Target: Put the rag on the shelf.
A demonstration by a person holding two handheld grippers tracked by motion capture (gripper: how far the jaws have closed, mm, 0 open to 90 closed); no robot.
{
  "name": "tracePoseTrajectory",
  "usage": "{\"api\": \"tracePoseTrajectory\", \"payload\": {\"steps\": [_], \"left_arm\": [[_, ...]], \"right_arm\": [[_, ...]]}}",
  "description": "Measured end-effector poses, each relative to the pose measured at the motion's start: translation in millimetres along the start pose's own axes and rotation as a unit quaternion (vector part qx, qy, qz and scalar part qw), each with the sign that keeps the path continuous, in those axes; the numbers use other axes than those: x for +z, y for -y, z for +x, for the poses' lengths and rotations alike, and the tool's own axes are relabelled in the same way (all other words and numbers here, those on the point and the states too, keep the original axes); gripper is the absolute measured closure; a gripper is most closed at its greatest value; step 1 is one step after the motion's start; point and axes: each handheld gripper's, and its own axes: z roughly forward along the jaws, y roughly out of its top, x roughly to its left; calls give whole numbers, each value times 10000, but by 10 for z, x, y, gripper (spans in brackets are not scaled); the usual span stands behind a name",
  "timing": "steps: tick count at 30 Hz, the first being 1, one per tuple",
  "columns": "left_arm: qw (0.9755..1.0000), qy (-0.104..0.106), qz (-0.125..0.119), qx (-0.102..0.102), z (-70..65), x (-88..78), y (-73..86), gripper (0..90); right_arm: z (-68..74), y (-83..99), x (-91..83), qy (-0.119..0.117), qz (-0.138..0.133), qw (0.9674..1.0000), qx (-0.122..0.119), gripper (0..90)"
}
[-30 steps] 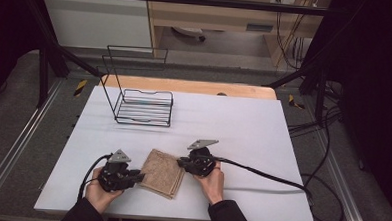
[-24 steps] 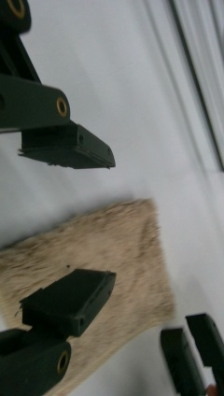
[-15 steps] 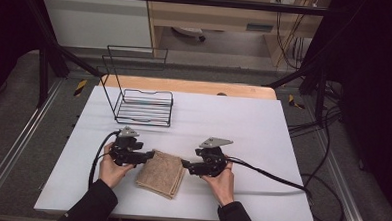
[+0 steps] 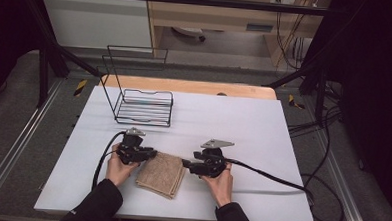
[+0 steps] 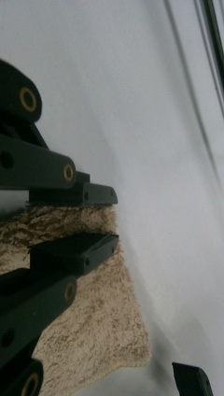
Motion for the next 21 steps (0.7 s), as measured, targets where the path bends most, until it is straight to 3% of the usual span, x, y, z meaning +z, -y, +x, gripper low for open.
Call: {"api": "tracePoseTrajectory", "payload": {"steps": [5, 8, 15, 21], "left_arm": [[10000, 4, 30, 12, -31, 9, 3, 796], [10000, 11, 51, 45, -32, 3, 3, 809], [9999, -7, 29, 98, -40, 1, 12, 816], [9999, 5, 6, 129, -40, -7, 21, 819]], "right_arm": [[30, -11, 98, 56, 85, 9999, 76, 466], [21, -15, 145, -5, 85, 9994, 341, 523], [99, 6, 225, 90, 289, 9994, 157, 608], [125, 30, 249, 26, 400, 9985, 361, 695]]}}
